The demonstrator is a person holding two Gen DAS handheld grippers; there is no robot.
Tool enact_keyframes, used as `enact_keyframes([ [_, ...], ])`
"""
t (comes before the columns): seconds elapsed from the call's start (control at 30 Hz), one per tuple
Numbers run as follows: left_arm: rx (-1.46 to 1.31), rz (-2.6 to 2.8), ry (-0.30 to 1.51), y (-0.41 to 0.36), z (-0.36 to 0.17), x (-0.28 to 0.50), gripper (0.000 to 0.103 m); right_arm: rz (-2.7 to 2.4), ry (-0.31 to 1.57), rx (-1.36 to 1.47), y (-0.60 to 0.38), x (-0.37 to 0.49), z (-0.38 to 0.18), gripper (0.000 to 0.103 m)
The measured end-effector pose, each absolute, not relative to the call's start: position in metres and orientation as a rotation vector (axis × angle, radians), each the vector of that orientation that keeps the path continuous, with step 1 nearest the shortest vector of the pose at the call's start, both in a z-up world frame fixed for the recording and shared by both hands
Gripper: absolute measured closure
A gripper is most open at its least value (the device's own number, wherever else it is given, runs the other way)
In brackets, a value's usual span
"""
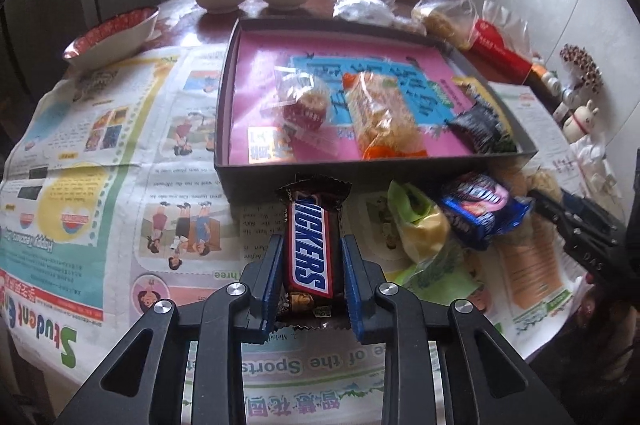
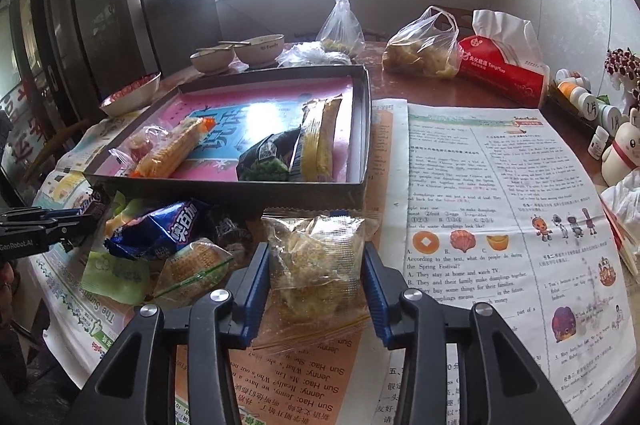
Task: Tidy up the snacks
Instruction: 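Grasp the Snickers bar with the left tool while the right tool grasps the clear noodle bag, then carry the Snickers bar over the tray with the left tool while the right tool carries the clear bag there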
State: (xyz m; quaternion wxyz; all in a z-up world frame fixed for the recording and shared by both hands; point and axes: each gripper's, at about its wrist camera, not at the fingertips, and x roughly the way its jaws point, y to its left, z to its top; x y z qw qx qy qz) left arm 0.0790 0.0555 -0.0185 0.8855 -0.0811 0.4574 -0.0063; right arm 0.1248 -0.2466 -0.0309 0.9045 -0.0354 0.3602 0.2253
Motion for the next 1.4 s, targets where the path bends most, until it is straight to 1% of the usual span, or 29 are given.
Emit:
enact_keyframes([
  [0.3, -0.239, -0.032, 0.894, 0.06, 0.001, 0.074, 0.075, 0.469, 0.703, -0.056, -0.248, 0.119, -0.016, 0.059],
  [0.63, -0.245, -0.053, 0.856, 0.054, 0.015, 0.079, 0.075, 0.49, 0.679, -0.057, -0.238, 0.118, -0.005, 0.059],
  [1.4, -0.27, -0.115, 0.824, 0.048, 0.022, 0.11, 0.075, 0.537, 0.664, -0.023, -0.22, 0.132, 0.011, 0.059],
])
